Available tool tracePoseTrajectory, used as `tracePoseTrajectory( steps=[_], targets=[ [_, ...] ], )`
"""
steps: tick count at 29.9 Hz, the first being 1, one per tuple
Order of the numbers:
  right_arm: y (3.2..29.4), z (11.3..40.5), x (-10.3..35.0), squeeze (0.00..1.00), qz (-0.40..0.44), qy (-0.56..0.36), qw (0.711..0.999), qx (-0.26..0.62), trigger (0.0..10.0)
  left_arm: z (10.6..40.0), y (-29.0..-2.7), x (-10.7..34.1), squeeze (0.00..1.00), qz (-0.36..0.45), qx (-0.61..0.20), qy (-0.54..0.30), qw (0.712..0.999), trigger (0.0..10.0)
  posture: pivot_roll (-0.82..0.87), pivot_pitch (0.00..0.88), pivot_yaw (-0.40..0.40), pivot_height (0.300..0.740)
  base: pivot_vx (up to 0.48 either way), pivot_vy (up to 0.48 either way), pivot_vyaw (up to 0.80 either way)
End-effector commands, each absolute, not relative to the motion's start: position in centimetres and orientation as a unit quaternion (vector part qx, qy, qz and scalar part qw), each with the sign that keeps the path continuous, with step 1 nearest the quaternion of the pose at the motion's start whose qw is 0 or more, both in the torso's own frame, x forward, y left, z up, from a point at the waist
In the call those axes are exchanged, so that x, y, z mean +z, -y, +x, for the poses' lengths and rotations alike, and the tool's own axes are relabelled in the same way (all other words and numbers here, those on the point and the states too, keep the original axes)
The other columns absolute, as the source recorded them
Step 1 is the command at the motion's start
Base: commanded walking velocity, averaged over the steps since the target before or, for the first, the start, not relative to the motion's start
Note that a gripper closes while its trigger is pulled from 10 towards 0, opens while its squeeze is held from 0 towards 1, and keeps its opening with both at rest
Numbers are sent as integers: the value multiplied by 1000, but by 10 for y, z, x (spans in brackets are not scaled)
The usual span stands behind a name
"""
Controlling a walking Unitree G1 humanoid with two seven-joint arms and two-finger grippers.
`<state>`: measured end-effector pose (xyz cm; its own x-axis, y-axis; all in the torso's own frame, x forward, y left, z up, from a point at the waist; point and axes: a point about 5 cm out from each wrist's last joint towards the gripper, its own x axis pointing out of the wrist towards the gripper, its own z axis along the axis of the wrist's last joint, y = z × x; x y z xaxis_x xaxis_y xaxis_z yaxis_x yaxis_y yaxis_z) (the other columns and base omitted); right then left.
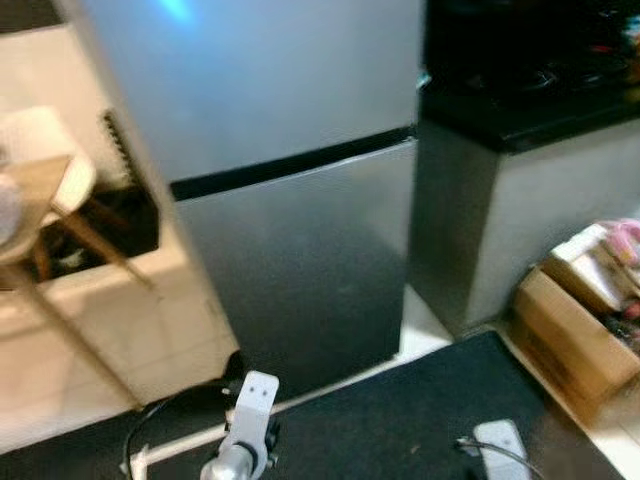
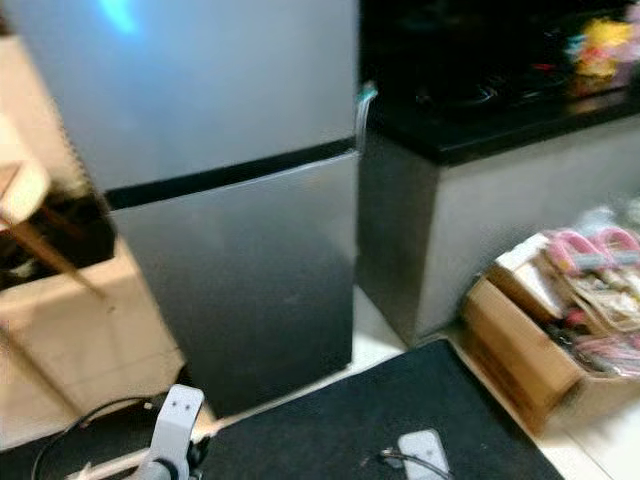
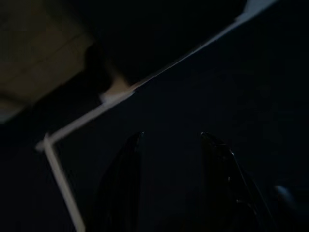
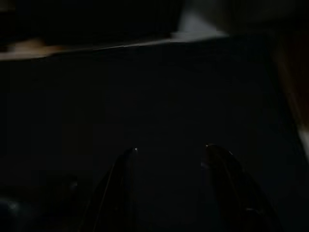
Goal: Restocking fridge
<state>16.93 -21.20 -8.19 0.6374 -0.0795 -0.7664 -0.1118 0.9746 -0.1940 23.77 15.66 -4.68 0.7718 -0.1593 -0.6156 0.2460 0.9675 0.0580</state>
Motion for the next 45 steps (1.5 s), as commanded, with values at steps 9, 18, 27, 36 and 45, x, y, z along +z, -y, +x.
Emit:
tracePoseTrajectory(
  steps=[9,18,27,36,45],
  targets=[
    [211,177,-78,0,-109,-411,905,8,10000,233,-163,-50,0,59,-95,-332,937,10000,-92,10,85,726,0,0,800],
    [209,179,-78,0,-109,-408,906,9,10000,232,-165,-50,0,63,-91,-329,938,10000,-92,18,86,726,0,0,800],
    [210,180,-77,0,-109,-405,908,11,10000,233,-164,-50,0,58,-85,-329,939,10000,-89,25,81,726,0,0,800],
    [207,184,-75,0,-103,-398,911,11,10000,235,-163,-49,0,57,-86,-328,939,10000,-85,24,85,726,0,0,800],
    [202,182,-77,0,-100,-400,911,17,10000,234,-164,-50,0,53,-84,-325,940,10000,-81,32,81,726,0,0,800]
  ],
)
